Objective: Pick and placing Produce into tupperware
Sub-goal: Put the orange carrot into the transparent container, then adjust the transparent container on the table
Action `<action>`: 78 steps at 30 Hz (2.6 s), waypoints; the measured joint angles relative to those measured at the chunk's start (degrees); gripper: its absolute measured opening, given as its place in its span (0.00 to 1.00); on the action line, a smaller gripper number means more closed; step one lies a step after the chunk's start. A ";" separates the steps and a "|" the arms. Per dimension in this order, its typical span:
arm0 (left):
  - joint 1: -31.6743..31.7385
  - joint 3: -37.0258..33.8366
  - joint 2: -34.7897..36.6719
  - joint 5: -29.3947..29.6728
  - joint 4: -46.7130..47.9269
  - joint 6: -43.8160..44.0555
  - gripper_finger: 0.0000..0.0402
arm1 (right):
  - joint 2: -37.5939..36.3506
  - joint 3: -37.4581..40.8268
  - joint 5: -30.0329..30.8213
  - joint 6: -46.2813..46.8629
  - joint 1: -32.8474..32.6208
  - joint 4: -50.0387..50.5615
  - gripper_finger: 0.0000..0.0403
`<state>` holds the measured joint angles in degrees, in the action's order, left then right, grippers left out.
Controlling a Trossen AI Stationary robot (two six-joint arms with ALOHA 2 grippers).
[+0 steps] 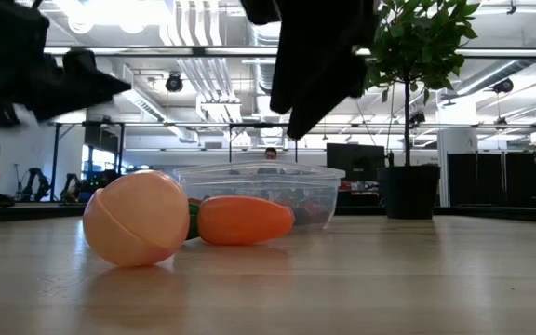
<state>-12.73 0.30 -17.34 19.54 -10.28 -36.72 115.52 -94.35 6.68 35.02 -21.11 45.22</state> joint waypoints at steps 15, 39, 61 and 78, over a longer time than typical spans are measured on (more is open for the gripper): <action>0.00 0.00 -0.21 -10.89 -16.29 76.38 0.61 | -0.02 10.39 -0.55 -5.51 3.56 -15.09 0.60; 0.00 0.00 -0.31 -10.69 -16.16 76.78 0.61 | 7.67 2.63 -0.80 -8.31 4.18 -18.56 0.59; 0.00 -0.02 -0.36 -10.71 -16.27 76.79 0.61 | 9.98 1.06 -0.62 -5.02 4.06 -17.75 0.59; 0.00 -0.02 -3.65 -10.72 -16.22 76.44 0.61 | 9.53 -9.35 12.80 14.38 0.61 2.63 0.57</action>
<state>-12.73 0.27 -20.99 8.82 -26.50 39.72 125.05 -103.70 19.47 49.39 -20.51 47.85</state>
